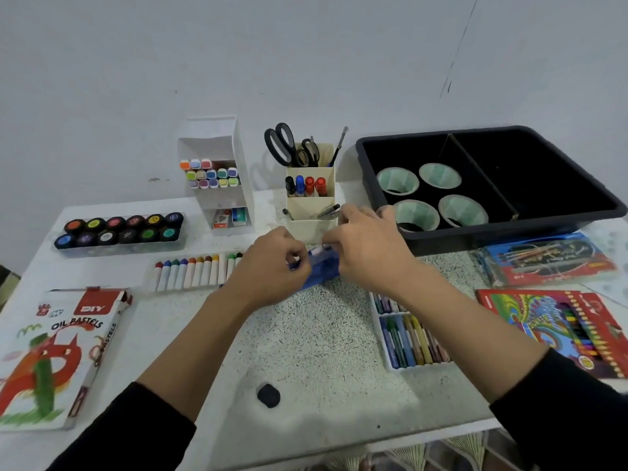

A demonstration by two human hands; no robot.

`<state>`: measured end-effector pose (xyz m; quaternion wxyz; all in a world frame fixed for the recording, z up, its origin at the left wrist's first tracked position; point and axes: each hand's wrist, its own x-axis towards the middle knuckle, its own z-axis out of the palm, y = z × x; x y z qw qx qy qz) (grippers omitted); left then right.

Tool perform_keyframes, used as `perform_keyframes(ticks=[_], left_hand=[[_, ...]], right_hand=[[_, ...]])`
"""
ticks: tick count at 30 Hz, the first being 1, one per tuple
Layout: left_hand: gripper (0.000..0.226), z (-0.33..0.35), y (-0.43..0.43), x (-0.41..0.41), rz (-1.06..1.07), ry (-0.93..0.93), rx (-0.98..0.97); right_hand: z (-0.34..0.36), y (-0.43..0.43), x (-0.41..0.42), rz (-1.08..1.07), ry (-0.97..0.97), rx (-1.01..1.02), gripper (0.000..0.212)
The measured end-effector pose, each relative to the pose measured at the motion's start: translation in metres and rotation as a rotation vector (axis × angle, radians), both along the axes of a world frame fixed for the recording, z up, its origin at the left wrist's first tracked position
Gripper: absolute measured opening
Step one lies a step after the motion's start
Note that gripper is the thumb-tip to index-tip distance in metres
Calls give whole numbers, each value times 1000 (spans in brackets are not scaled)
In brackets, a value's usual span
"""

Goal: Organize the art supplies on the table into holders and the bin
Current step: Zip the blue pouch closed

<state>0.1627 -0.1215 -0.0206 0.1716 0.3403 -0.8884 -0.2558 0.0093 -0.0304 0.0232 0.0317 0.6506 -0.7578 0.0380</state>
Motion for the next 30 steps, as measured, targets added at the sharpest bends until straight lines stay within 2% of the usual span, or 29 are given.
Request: perform_keyframes(ticks=[3, 6, 10, 12, 13, 16, 18, 20, 26, 30], left_hand=[[5, 0, 2, 4, -49, 24, 69], [15, -2, 3, 10, -61, 70, 95], [58, -1, 2, 21, -35, 152, 171], [75, -3, -1, 29, -24, 77, 152], [77, -5, -2, 35, -16, 16, 91], [58, -8, -3, 49, 28, -87, -85], [36, -9, 0, 52, 59, -40, -100], [24, -9, 4, 50, 75, 1, -92], [16, -9, 2, 51, 137, 62, -66], [14, -10, 3, 54, 128, 80, -67]], right_hand=[[-7, -5, 3, 68, 57, 16, 21], [-10, -6, 1, 150, -115, -33, 15], [-7, -5, 5, 249, -384, 28, 18], [-8, -5, 6, 284, -359, 37, 13], [-9, -5, 5, 290, -316, 27, 13], [-14, -4, 4, 237, -244, -62, 27], [-19, -5, 7, 229, -231, -121, 30], [-22, -9, 12, 249, -298, -109, 27], [-26, -16, 10, 265, -477, -9, 23], [-30, -12, 16, 270, -526, -97, 16]])
